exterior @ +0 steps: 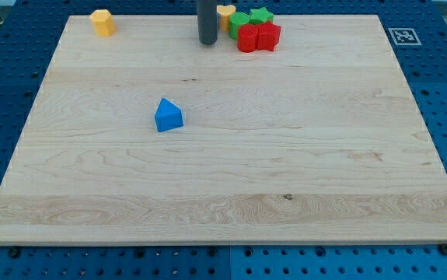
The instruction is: Push the blue triangle into group of blocks
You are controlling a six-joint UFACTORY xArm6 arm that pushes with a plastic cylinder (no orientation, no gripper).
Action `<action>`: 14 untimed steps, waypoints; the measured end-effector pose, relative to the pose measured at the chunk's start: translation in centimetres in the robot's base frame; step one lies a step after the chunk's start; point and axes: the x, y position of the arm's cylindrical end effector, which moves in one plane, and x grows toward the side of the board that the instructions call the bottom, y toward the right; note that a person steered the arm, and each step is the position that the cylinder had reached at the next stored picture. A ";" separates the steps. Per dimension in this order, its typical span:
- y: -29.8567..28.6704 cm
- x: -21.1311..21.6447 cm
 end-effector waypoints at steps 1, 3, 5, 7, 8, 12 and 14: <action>0.0 2.0; 0.0 6.5; 0.9 11.2; 1.5 15.3; 1.6 17.5; -3.7 22.8; -7.0 18.7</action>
